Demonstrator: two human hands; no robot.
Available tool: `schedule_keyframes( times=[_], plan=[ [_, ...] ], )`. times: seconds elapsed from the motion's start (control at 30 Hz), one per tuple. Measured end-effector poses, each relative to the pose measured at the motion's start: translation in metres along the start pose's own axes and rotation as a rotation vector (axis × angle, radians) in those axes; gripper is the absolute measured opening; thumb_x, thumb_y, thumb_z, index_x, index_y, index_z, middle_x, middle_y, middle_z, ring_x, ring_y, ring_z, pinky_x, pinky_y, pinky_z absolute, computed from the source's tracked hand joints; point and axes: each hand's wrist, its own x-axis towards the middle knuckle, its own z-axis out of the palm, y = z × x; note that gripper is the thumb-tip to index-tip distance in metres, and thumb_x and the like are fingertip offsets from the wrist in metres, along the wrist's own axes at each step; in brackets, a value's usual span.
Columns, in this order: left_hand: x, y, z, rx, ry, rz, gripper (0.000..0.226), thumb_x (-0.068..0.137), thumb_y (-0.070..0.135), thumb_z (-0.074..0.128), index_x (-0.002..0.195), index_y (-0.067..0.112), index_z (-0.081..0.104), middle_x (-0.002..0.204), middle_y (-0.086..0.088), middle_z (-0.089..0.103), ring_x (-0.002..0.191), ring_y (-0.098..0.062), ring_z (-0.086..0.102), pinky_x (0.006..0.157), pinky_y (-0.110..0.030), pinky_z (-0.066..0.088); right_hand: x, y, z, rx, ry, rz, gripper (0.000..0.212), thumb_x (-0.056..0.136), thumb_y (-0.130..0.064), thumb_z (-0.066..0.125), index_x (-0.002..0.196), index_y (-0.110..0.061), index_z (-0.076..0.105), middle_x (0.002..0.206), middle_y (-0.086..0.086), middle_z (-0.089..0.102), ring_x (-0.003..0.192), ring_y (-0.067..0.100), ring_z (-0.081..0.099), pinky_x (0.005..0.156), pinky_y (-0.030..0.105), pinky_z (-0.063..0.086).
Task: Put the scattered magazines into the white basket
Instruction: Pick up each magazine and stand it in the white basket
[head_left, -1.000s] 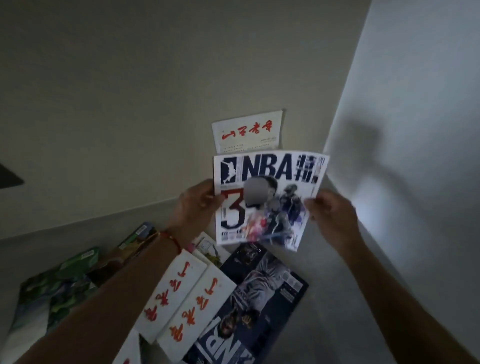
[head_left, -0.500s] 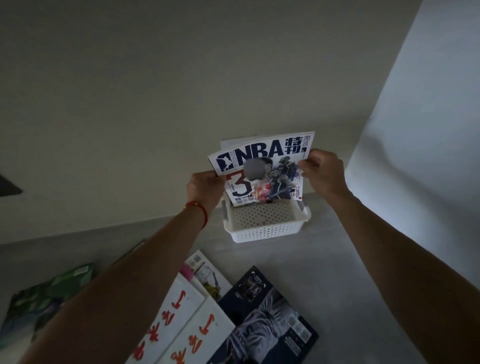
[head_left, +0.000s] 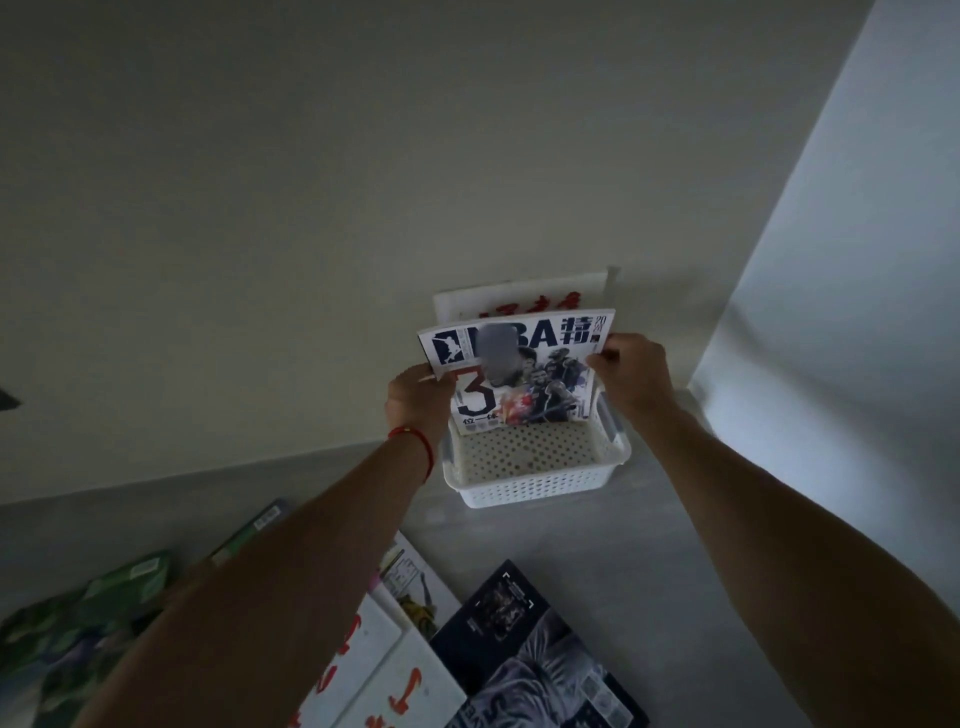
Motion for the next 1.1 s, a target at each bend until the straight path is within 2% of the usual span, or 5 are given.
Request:
schedule_keyframes(
  times=[0.27,0.4,0.57,0.87,1.1],
  plan=[
    [0.001,-0.010,0.010,-0.077,-0.186,0.035,0.045,0.083,-0.011,0.055,0.118,0.016,0.061,0.128,-0.006,0.065,0.098,-0.017,0.064,0.065,-0.021,0.053,-0.003,0.002,0.013,0.103,-0.026,0.186,0.027,0.091,-0.004,0.051,0.110,-0.007,0.070,0.110,0.013,0.075,0.101,0.031,0.070,0.081,0.026,0.049],
    [-0.001,-0.021,-0.010,-0.096,-0.288,-0.002,0.063,0.087,-0.017,0.051,0.141,0.015,0.049,0.148,-0.010,0.047,0.130,-0.026,0.053,0.104,-0.040,0.050,-0.026,-0.003,0.006,0.200,-0.055,0.220,0.046,0.091,-0.002,0.055,0.137,-0.011,0.054,0.135,0.012,0.063,0.118,0.028,0.064,0.102,0.035,0.047],
    [-0.043,-0.062,-0.078,0.168,-0.241,0.202,0.047,0.085,-0.012,0.051,0.115,0.021,0.066,0.121,-0.004,0.067,0.108,-0.023,0.067,0.082,-0.029,0.056,-0.110,-0.020,0.009,0.137,0.049,-0.033,0.023,0.091,0.001,0.057,0.108,-0.008,0.068,0.107,0.008,0.073,0.096,0.021,0.069,0.087,0.036,0.057],
    [-0.114,-0.216,-0.235,1.074,-0.373,0.184,0.056,0.094,0.033,0.052,0.148,0.024,0.040,0.160,-0.006,0.030,0.148,-0.030,0.024,0.119,-0.039,0.024,-0.308,-0.109,0.126,-0.106,-0.631,-0.095,0.031,0.097,-0.030,0.056,0.122,-0.013,0.063,0.120,0.006,0.065,0.111,0.021,0.063,0.091,0.033,0.053],
    [-0.128,-0.261,-0.289,1.290,-0.509,0.313,0.072,0.096,0.060,0.039,0.155,0.041,0.002,0.167,-0.004,-0.009,0.154,-0.035,-0.008,0.124,-0.051,0.005,-0.362,-0.151,0.204,-0.477,-0.541,0.104,0.067,0.097,-0.042,0.054,0.150,-0.009,0.028,0.152,0.013,0.036,0.140,0.029,0.035,0.109,0.046,0.039]
  ],
)
